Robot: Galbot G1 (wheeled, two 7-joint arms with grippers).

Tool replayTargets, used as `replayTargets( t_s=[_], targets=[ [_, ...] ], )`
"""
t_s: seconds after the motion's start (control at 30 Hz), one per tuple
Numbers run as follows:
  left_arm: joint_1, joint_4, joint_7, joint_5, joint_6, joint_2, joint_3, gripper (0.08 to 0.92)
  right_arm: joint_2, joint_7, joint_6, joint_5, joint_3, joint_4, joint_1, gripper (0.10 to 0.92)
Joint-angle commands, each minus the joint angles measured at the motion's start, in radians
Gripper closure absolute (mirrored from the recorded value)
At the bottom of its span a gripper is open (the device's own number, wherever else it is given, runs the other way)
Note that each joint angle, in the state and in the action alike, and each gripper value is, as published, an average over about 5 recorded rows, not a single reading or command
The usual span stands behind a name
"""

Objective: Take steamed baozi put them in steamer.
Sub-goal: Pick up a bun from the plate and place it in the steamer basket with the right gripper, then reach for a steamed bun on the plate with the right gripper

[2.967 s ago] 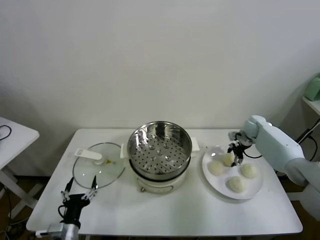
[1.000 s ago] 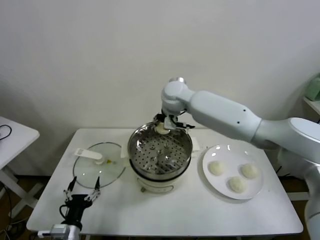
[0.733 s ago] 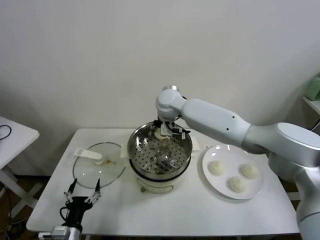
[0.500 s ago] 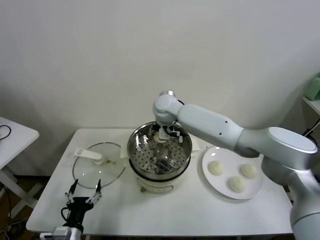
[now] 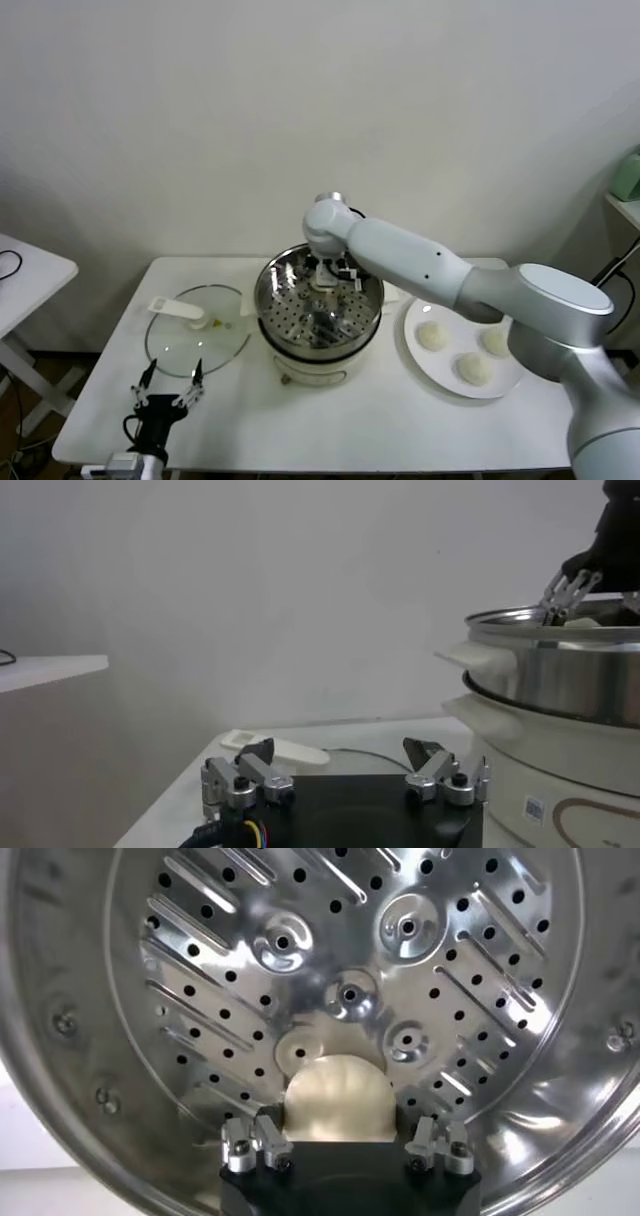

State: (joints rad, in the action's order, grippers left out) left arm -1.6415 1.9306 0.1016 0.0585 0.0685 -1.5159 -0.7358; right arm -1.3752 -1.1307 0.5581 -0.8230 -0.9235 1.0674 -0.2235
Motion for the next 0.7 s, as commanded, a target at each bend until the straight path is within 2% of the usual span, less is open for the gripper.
replayTargets(
  t_s=[0.03,0.17,0.4,0.6,0.7],
  targets=[
    [-0.001,-0.002,0.000,0.000,0.000,0.000,-0.001,0.177,-0.012,0.004,0.011,-0.027,0.008,-0.017,0.009,0.276],
    [-0.002,-0.002,0.000,0.001,0.001,0.000,-0.002,0.177,-0.013,0.010,0.019,-0.039,0.015,-0.014,0.008,0.213],
    [-0.002,0.001,0.000,0.001,0.002,-0.001,-0.001,0.177,0.012,-0.003,0.044,-0.024,0.026,0.036,-0.030,0.203],
    [-0.002,0.003,0.000,0.003,0.001,-0.001,0.000,0.177,0.115,-0.044,0.032,0.135,-0.022,0.159,-0.139,0.203],
    [-0.001,0.006,0.000,0.003,-0.002,-0.001,0.002,0.177,0.198,-0.068,-0.018,0.291,-0.060,0.215,-0.218,0.203]
  ],
)
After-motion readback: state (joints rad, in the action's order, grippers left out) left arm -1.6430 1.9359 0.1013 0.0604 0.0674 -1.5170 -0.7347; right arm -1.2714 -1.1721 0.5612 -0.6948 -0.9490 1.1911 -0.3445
